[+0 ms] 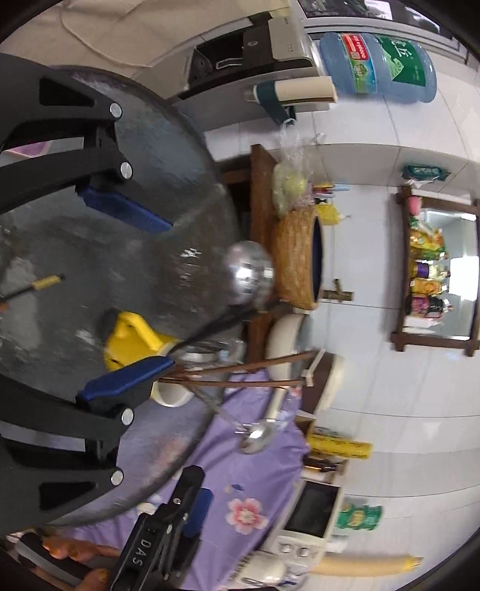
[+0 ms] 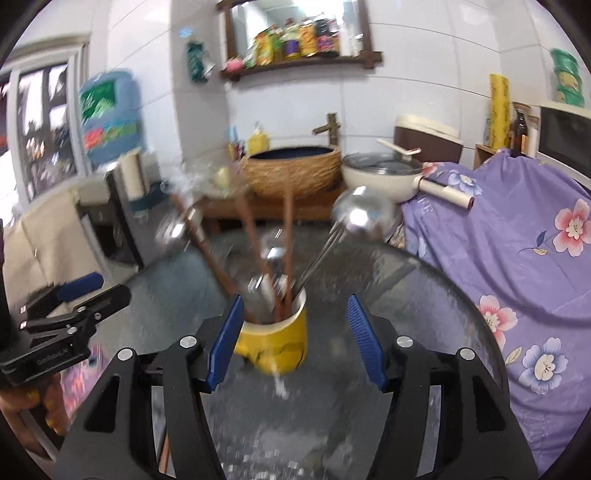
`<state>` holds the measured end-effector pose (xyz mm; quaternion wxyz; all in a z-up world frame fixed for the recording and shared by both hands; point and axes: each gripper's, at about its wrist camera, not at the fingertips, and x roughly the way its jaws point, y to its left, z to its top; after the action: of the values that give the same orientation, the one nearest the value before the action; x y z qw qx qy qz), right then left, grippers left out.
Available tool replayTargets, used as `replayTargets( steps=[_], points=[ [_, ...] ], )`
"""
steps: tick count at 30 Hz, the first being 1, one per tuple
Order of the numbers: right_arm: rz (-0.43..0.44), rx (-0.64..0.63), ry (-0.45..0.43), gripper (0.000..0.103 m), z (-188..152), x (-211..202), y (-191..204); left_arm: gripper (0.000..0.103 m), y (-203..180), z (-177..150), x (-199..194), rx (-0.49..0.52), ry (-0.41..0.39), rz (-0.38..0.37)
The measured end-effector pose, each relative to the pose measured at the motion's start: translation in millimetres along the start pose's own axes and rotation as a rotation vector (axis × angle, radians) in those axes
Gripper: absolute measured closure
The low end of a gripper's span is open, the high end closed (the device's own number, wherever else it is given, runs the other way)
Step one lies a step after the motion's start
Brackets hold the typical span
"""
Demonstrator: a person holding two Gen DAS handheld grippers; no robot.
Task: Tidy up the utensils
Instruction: 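Withdraw both grippers from the mug toward the remaining chopsticks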
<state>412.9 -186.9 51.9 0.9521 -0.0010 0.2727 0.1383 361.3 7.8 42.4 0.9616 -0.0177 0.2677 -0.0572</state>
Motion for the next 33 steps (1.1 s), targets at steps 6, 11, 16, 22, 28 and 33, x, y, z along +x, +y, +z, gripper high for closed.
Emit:
replayTargets(
  steps=[6, 11, 16, 22, 28, 33],
  points=[
    [0.103, -0.093, 0.170, 0.044, -57, 11, 45, 0.034, 27, -46, -12, -0.022, 0.123, 0.062],
    [0.191, -0.082, 0.302, 0.044, -102, 22, 76, 0.034, 44, -81, -22, -0.058, 0.196, 0.080],
    [0.209, -0.138, 0.378, 0.044, -131, 25, 104, 0.034, 55, -101, -23, -0.104, 0.233, 0.092],
    [0.188, -0.195, 0.431, 0.044, -151, 28, 124, 0.034, 56, -111, -26, -0.113, 0.241, 0.075],
    [0.128, -0.253, 0.449, 0.045, -162, 34, 135, 0.034, 50, -116, -23, -0.102, 0.255, 0.072],
    [0.123, -0.244, 0.474, 0.046, -168, 43, 139, 0.034, 53, -120, -21, -0.109, 0.265, 0.071]
  ],
)
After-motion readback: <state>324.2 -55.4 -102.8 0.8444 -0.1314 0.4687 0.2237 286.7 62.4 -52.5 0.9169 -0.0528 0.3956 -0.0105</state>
